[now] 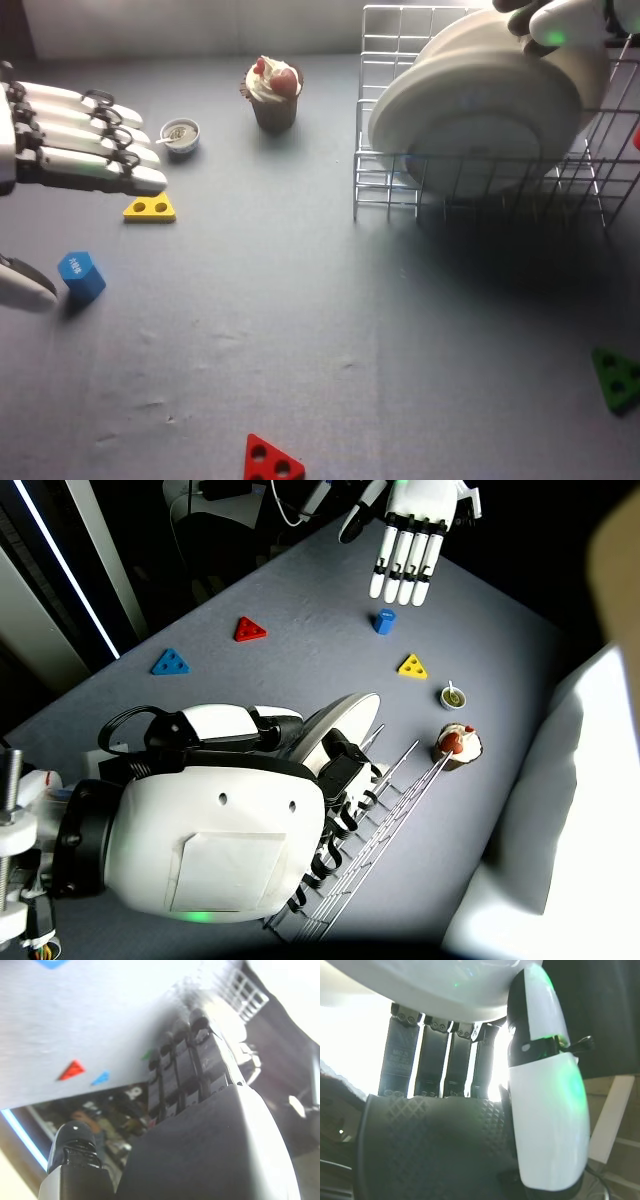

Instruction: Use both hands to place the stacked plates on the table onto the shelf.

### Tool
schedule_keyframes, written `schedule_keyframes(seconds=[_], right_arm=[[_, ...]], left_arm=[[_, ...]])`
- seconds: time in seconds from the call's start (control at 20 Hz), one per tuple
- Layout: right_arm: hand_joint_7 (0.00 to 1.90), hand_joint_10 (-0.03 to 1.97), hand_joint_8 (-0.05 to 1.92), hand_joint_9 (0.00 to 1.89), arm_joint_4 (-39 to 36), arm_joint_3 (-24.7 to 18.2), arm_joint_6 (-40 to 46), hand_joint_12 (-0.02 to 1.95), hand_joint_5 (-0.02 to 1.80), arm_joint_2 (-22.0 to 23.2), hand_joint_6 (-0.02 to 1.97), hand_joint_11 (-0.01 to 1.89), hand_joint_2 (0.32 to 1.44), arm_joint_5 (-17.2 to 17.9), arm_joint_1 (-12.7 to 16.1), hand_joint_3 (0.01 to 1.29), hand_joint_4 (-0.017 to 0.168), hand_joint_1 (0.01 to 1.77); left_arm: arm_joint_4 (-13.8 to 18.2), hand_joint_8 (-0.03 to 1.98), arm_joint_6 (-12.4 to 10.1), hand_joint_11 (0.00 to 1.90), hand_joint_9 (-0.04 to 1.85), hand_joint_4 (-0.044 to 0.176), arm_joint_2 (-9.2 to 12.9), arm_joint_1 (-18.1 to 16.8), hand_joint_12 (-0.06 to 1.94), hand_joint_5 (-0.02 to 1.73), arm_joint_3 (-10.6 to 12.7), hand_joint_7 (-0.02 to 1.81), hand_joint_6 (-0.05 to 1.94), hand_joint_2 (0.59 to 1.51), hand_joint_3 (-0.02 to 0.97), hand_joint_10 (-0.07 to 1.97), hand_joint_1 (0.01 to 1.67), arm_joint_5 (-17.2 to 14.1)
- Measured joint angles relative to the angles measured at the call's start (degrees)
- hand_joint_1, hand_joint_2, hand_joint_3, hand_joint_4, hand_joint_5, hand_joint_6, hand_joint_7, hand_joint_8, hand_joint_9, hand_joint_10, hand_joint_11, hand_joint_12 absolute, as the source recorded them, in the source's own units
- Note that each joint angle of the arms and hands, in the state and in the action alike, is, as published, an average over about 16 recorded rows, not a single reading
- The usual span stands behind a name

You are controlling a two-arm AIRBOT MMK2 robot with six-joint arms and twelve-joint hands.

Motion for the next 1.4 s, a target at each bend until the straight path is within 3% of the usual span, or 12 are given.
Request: schedule_keyframes(seconds=[0.1, 0.4, 0.75, 1.05, 1.4], right_arm=[[0.89, 0.02, 0.02, 0.98, 0.16, -0.02, 0.05, 0.13, 0.87, 0.01, 0.33, 1.04, 1.03, 0.30, -0.22, 0.01, -0.007, 1.26], [0.83, 0.02, 0.02, 0.94, 0.41, -0.07, -0.35, 0.08, 0.83, 0.02, 0.04, 1.03, 1.02, 2.10, -0.01, 0.01, -0.003, 1.24], [0.72, 0.02, 0.02, 0.84, -2.03, -0.26, -5.67, 0.05, 0.68, 0.23, 0.02, 0.97, 1.02, 7.08, 1.91, 0.01, -0.003, 1.17], [0.57, 0.02, 0.02, 0.66, -4.80, -2.46, -21.76, 0.03, 0.52, 2.12, 0.02, 0.79, 1.00, 12.71, 3.21, 0.01, -0.003, 1.01], [0.41, 0.02, 0.02, 0.44, -1.10, -9.08, -52.47, 0.02, 0.37, 8.40, 0.02, 0.53, 0.99, 17.44, 0.69, 0.01, -0.001, 0.78]], left_arm=[[-0.78, 0.00, 0.67, 0.24, 0.27, -0.001, -0.40, -0.15, 0.01, 0.24, -0.87, 0.29, 0.01, 1.077, 0.019, 0.01, 0.14, 1.01], [-3.05, 0.00, 2.96, 0.23, 0.26, -0.001, -1.03, -0.92, 0.02, 0.24, -4.16, 0.28, 0.01, 1.077, 0.020, 0.01, 0.15, 5.40], [-4.41, 0.00, 5.09, 0.24, 0.27, 0.000, -1.29, -1.96, 0.02, 0.24, -7.80, 0.28, 0.01, 1.076, 0.019, 0.01, 0.16, 11.28], [-5.64, 0.00, 7.14, 0.22, 0.25, 0.000, -1.26, -2.66, 0.02, 0.22, -10.58, 0.26, 0.01, 1.078, 0.018, 0.01, 0.14, 14.57], [-6.39, 0.00, 8.94, 0.20, 0.23, 0.000, -1.17, -2.79, 0.02, 0.18, -13.00, 0.23, 0.01, 1.086, 0.019, 0.01, 0.09, 15.86]])
